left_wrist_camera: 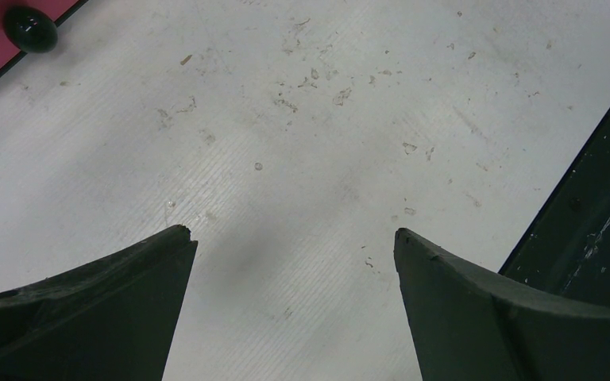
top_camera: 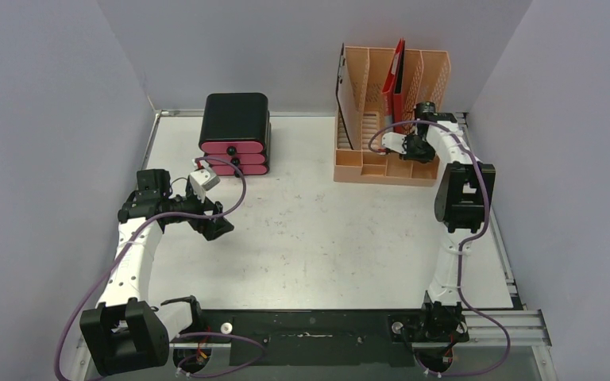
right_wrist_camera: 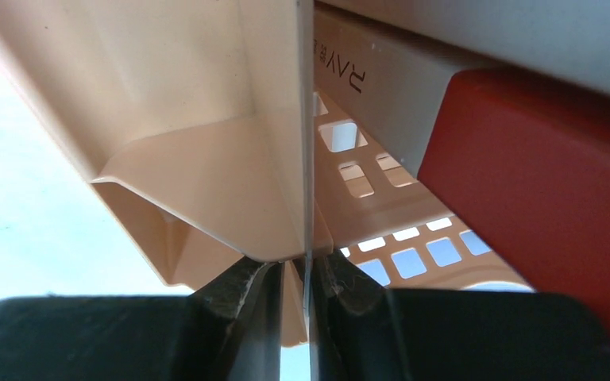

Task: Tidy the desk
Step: Move the storage box to the center of the board.

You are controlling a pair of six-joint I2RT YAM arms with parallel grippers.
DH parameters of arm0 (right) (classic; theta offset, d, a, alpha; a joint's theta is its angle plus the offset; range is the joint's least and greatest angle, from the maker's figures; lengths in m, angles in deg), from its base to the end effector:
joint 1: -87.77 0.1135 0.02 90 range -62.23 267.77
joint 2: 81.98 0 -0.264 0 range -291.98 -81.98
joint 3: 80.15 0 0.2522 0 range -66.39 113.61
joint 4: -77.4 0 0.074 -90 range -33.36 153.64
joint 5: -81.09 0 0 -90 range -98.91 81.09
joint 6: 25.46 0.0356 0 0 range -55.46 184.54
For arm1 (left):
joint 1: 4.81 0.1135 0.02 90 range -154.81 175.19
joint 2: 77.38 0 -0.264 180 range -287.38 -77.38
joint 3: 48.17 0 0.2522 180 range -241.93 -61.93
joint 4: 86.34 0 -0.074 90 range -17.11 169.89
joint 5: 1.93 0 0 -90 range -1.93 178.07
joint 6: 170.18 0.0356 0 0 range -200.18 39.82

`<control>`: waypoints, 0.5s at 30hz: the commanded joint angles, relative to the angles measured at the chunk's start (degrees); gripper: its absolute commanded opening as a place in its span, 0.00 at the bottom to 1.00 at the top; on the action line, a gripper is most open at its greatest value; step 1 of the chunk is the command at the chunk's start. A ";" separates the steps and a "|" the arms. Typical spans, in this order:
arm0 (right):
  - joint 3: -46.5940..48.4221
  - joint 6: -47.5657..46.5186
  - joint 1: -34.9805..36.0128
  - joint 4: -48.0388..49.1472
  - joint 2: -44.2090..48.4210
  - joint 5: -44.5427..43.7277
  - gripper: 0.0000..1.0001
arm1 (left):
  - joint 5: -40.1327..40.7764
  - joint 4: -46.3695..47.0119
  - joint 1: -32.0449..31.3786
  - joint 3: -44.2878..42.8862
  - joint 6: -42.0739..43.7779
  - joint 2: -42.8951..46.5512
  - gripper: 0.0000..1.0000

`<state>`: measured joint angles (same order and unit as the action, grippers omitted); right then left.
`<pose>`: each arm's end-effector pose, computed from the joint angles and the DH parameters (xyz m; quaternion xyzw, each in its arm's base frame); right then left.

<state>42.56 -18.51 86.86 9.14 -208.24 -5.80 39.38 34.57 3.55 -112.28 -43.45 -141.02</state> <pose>0.4620 -0.0054 0.2067 -0.6517 0.7413 -0.0858 0.1354 0.2074 0.0035 0.2689 0.3230 0.8231 -0.2721 0.3797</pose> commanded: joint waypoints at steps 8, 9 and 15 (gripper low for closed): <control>-4.40 -2.18 -1.43 3.13 7.81 -4.22 0.65 | -2.38 -0.21 0.87 -0.94 0.64 -0.14 0.96; -5.00 -2.35 -1.38 1.97 9.51 -3.78 0.70 | -2.31 -0.11 0.94 -0.98 0.41 -0.01 0.96; -7.72 -0.36 -1.30 -2.38 18.47 -1.83 0.90 | -1.31 1.51 1.46 -1.11 -1.47 2.01 0.96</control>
<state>35.43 -20.91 86.16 9.00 -199.80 -8.07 39.41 34.64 4.36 -112.28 -43.89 -141.19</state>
